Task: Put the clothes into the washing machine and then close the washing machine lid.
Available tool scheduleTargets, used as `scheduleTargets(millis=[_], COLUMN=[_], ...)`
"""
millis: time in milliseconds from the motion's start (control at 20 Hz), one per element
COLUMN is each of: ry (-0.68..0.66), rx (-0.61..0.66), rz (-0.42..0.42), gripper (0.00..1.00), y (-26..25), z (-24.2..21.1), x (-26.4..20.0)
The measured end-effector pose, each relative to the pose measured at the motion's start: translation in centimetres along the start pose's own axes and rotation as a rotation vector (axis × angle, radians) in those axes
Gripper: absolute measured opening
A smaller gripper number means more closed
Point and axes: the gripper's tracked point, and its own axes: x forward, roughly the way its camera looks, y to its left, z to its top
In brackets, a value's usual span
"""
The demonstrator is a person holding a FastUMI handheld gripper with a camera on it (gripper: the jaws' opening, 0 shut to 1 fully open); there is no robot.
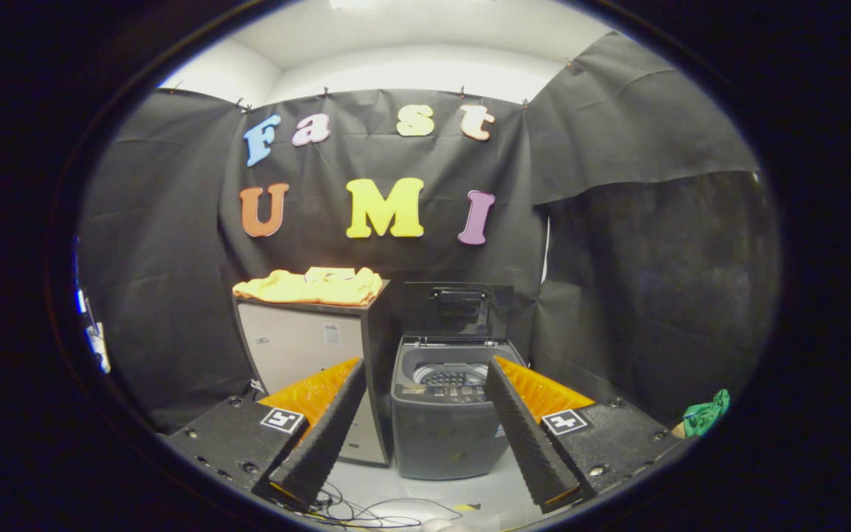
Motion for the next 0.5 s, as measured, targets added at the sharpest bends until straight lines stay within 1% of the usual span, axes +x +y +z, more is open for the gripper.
scheduleTargets(millis=[350,500], ry=[0.032,0.042], rx=[0.005,0.013], rz=[-0.029,-0.030], gripper=[1.00,1.00], y=[0.4,0.5], z=[-1.3,-0.4], x=[0.7,1.9])
